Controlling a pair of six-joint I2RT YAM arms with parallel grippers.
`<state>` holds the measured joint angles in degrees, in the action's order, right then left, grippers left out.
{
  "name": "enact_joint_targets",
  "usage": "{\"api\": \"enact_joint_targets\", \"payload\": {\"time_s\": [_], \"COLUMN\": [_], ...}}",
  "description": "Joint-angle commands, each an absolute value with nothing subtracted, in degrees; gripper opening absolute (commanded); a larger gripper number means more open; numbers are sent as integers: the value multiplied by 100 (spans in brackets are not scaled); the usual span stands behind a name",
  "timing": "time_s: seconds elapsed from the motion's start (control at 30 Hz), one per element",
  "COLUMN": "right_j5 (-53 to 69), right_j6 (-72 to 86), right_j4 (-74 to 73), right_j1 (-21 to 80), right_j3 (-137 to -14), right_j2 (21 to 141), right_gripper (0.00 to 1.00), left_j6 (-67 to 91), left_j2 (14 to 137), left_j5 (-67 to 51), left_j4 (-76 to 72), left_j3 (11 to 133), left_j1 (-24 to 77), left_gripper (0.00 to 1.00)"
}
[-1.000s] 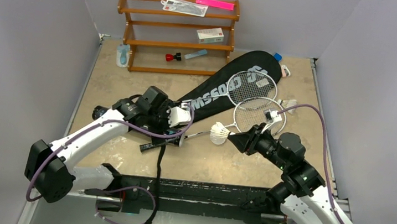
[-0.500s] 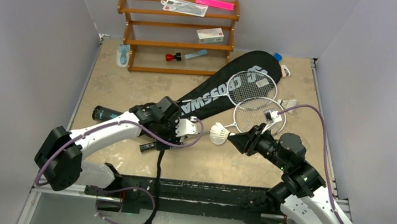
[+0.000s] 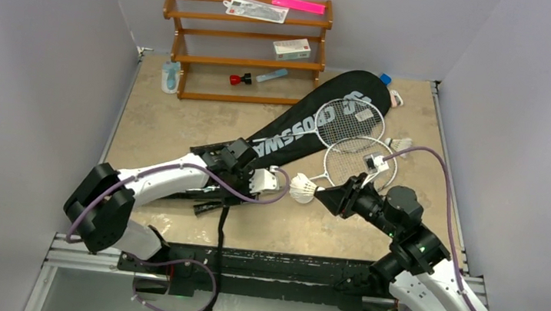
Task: Pack up the badminton gear
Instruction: Pick up the shuttle tube at the center of the board.
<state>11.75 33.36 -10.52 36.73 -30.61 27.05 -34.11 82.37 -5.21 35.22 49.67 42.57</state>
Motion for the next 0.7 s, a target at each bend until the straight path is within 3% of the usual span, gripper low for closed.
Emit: {"api": "enact_joint_targets", "payload": {"time_s": [0.0,0.37,0.67], "right_j5": [1471,2310,3271], "right_j6": [3207,3024,2891], "right_j4": [-715,464,1052], "right_j1": [3674,3682,3678], "right_j3": [-2944,-2876,-3093], "right_j2": [2859,3148,3188], "right_gripper": [17,17,18], "left_j6": [-3466,-3551,-3542], "left_j2": [7631,5927,5666], "left_j5": [-1024,-2224,-2723], "left_j4": [3458,2956,2861], "left_j3": [5218,4873,4856], "left_j1": [4310,4341,4346], "left_gripper": [46,46,43]}}
